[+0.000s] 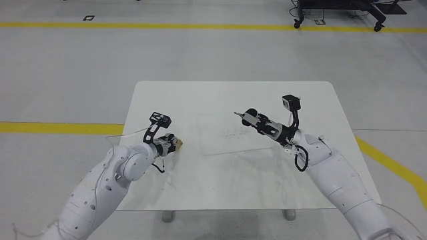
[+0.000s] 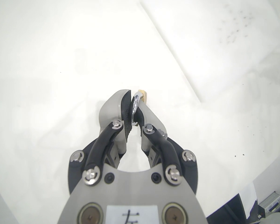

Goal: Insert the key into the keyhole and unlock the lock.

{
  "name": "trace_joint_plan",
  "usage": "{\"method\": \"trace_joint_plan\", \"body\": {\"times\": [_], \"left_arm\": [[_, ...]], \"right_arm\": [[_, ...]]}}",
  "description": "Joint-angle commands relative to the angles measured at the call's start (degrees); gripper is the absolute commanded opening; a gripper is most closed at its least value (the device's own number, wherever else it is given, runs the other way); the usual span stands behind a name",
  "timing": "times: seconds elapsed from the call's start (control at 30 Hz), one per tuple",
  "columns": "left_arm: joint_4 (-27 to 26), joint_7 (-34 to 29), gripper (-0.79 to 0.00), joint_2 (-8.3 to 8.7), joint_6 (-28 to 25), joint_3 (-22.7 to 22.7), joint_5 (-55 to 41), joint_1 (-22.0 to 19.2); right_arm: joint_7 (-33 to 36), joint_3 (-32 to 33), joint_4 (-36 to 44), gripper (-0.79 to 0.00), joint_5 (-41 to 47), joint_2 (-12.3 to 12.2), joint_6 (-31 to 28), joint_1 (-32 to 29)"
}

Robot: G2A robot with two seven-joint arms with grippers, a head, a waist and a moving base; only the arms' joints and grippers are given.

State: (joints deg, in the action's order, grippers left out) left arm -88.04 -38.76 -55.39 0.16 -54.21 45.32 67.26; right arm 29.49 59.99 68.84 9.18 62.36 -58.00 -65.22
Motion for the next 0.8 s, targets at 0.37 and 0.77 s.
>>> {"method": "trace_joint_plan", "body": {"times": [0.37,0.77], "left_arm": [[-0.05,3.13,-0.785,-0.58,-3.03,-2.86,-4.58,0.70],[0.72,-1.38,-0.785,-1.04,-6.53,-5.24,-20.32,0.46]], "right_arm": [[0.00,0.00,0.00,-0.785,0.00,0.00,0.00,0.00],[-2.96,-0.68,1.55,-0.785,1.17,0.58,2.24,-0.14]]}}
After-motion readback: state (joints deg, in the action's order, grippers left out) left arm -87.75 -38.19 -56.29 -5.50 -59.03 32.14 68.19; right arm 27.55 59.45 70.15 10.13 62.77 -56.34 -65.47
